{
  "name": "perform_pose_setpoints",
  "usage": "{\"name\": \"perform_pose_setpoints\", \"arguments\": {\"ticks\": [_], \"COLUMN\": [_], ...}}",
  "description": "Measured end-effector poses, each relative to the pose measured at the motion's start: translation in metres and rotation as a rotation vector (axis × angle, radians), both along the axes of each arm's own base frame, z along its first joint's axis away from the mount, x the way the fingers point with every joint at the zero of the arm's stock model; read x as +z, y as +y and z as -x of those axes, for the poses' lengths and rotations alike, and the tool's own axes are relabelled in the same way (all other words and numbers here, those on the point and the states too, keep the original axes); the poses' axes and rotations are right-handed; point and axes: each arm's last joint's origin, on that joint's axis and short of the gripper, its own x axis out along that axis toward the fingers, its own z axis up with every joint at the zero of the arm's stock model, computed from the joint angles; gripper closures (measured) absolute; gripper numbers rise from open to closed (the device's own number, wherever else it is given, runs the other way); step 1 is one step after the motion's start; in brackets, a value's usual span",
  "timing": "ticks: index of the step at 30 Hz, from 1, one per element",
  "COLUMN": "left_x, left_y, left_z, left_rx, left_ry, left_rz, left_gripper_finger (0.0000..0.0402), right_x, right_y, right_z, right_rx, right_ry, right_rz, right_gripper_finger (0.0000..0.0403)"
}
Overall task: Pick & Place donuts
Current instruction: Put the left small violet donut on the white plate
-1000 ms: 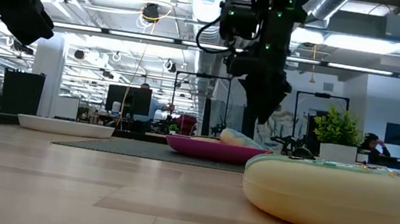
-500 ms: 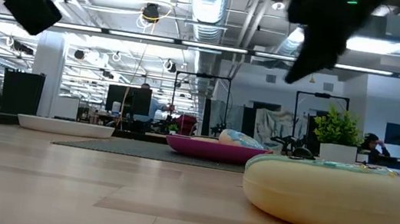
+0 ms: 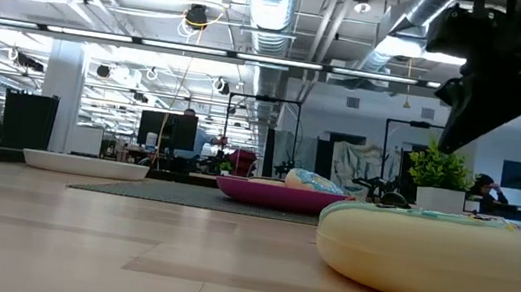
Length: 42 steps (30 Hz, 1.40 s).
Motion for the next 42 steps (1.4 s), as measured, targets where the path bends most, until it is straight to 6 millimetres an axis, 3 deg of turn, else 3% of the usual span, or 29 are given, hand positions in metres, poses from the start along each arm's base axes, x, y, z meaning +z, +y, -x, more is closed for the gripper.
{"name": "perform_pose_setpoints", "arguments": {"ticks": [5,10,14,23,28,35,42], "left_x": [0.002,-0.022,-0.042,-0.068,-0.087,-0.111,-0.115], "left_y": [-0.032,-0.05,-0.06,-0.079,-0.085,-0.091,-0.101], "left_z": [-0.015,-0.03,-0.038,-0.057,-0.057,-0.055,-0.047], "left_rx": [0.309,0.554,0.671,0.804,0.826,0.886,0.96], "left_ry": [0.056,0.193,0.307,0.376,0.526,0.661,0.719], "left_rz": [0.167,0.298,0.361,0.505,0.48,0.425,0.435], "left_gripper_finger": [0.0402,0.0389,0.035,0.0217,0.0158,0.0121,0.012], "right_x": [-0.004,-0.018,-0.029,-0.034,-0.034,-0.034,-0.034], "right_y": [-0.006,-0.018,-0.025,-0.032,-0.032,-0.032,-0.031], "right_z": [0.002,0.008,0.012,0.013,0.013,0.013,0.013], "right_rx": [0.061,0.052,0.027,0.0,0.034,0.036,0.051], "right_ry": [0.027,0.085,0.115,0.121,0.119,0.12,0.12], "right_rz": [0.054,0.081,0.082,0.084,0.096,0.091,0.079], "right_gripper_finger": [0.0402,0.0401,0.0402,0.0402,0.0402,0.0402,0.0402]}}
